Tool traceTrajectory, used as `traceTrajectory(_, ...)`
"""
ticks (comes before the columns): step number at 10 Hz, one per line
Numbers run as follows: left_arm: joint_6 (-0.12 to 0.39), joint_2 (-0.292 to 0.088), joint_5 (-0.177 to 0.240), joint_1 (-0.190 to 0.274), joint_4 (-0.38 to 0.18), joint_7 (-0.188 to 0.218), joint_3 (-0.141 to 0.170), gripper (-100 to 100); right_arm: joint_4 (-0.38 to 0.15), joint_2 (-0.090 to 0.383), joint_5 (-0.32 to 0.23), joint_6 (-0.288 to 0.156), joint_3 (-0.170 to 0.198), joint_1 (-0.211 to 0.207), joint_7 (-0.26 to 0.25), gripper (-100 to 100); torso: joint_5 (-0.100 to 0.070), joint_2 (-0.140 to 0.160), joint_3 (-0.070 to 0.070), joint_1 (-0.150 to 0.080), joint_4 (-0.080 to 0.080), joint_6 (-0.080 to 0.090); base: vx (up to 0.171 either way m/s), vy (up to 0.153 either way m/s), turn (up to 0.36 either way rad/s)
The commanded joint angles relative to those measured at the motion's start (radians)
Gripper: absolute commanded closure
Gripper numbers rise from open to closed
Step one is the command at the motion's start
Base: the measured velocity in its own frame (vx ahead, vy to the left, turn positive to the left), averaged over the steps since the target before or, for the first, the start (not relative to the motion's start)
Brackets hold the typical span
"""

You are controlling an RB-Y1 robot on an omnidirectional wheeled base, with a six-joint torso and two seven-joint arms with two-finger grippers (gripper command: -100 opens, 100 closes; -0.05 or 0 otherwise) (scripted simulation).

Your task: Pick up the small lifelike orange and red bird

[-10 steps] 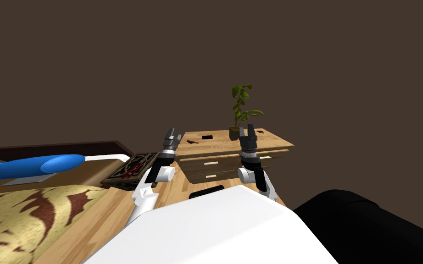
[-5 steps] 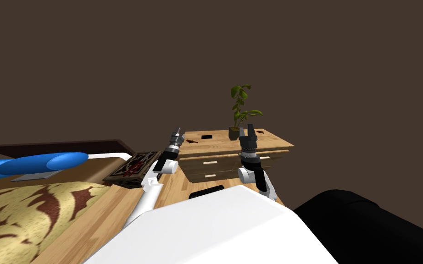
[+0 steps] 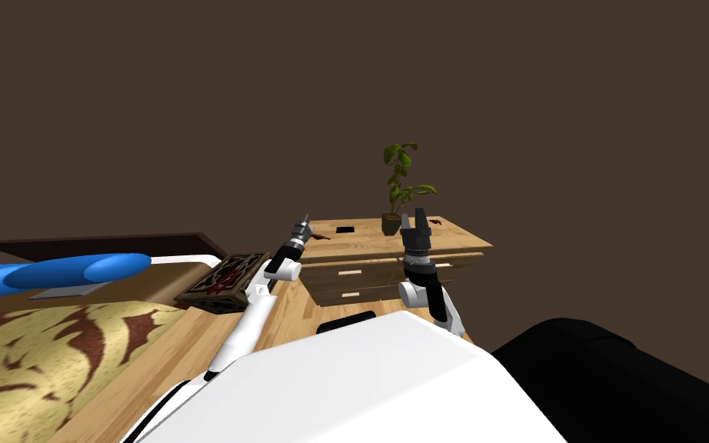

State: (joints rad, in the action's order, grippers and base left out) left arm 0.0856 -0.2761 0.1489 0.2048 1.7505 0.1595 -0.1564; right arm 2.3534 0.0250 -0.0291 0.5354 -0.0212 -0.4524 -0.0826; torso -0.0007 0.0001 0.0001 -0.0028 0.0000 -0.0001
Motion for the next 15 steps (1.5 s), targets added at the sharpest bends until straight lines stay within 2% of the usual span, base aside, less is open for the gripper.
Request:
traceTrajectory(1,0.03,-0.006,0.007,0.029,-0.033,0.0,-0.003,-100,0.0,0.0,0.0,0.0,0.0,0.0,0.0,0,0.0,0.0,0.0,0.0,0.0,0.0,-0.005,-0.037,0.011)
traceTrajectory(2,0.068,-0.019,0.023,0.067,-0.072,0.0,-0.009,-100,0.0,0.0,0.0,0.0,0.0,0.0,0.0,0,0.0,0.0,0.0,0.0,0.0,0.0,0.003,-0.046,0.021)
traceTrajectory(3,0.075,-0.019,0.023,0.073,-0.084,0.0,-0.009,-100,0.0,0.0,0.0,0.0,0.0,0.0,0.0,0,0.0,-0.001,0.0,0.0,0.0,0.0,0.001,-0.037,0.011)
traceTrajectory(4,0.121,-0.033,0.039,0.114,-0.116,-0.001,-0.014,-100,0.0,0.0,0.0,0.0,0.0,0.0,0.0,0,0.0,-0.001,0.0,0.0,0.0,0.0,-0.011,-0.042,0.02)
traceTrajectory(5,0.121,-0.033,0.039,0.117,-0.137,-0.001,-0.014,-100,0.0,0.0,0.0,0.0,0.0,0.0,0.0,0,0.0,0.0,0.0,0.0,0.0,0.0,-0.013,-0.041,0.011)
traceTrajectory(6,0.161,-0.047,0.056,0.161,-0.176,-0.002,-0.02,-100,0.0,0.0,0.0,0.0,0.0,0.0,0.0,0,0.0,0.0,0.0,0.0,0.0,0.0,-0.003,-0.049,0.015)
traceTrajectory(7,0.168,-0.047,0.056,0.161,-0.19,-0.002,-0.02,-100,0.0,0.0,0.0,0.0,0.0,0.0,0.0,0,0.0,0.0,0.0,0.0,0.0,0.0,0.002,-0.052,0.007)
traceTrajectory(8,0.202,-0.062,0.073,0.203,-0.231,-0.004,-0.024,-100,0.0,0.0,0.0,0.0,0.0,0.0,0.0,0,0.0,-0.001,0.0,-0.001,0.0,0.0,0.005,-0.064,0.017)
traceTrajectory(9,0.215,-0.062,0.073,0.203,-0.244,-0.004,-0.024,-100,0.0,0.0,0.0,0.0,0.0,0.0,0.0,0,0.0,-0.001,-0.001,-0.002,0.0,0.0,-0.001,-0.05,0.009)
traceTrajectory(10,0.253,-0.076,0.089,0.24,-0.274,-0.007,-0.029,-100,0.0,0.0,0.0,0.0,0.0,0.0,0.0,0,0.0,0.0,0.0,-0.001,0.0,0.0,-0.008,-0.058,0.013)
traceTrajectory(11,0.263,-0.076,0.089,0.245,-0.298,-0.007,-0.029,-100,0.0,0.0,0.0,0.0,0.0,0.0,0.0,0,0.0,0.0,0.0,-0.001,0.0,0.0,-0.001,-0.045,0.007)
traceTrajectory(12,0.302,-0.089,0.106,0.285,-0.33,-0.01,-0.033,-100,0.0,0.0,0.0,0.0,0.0,0.0,0.0,0,0.0,0.0,0.0,0.0,0.0,0.0,0.012,-0.054,0.012)
traceTrajectory(13,0.312,-0.089,0.106,0.285,-0.352,-0.01,-0.033,-100,0.0,0.0,0.0,0.0,0.0,0.0,0.0,0,0.0,-0.001,-0.001,-0.001,0.0,0.0,0.01,-0.051,0.005)
traceTrajectory(14,0.352,-0.103,0.123,0.324,-0.385,-0.014,-0.037,-100,0.0,0.0,0.0,0.0,0.0,0.0,0.0,0,0.0,-0.001,-0.001,0.0,0.0,0.0,0.011,-0.06,0.007)
traceTrajectory(15,0.36,-0.103,0.123,0.324,-0.405,-0.014,-0.037,-100,0.0,0.0,0.0,0.0,0.0,0.0,0.0,0,0.0,-0.001,-0.001,-0.001,0.0,0.0,0.002,-0.052,0.005)
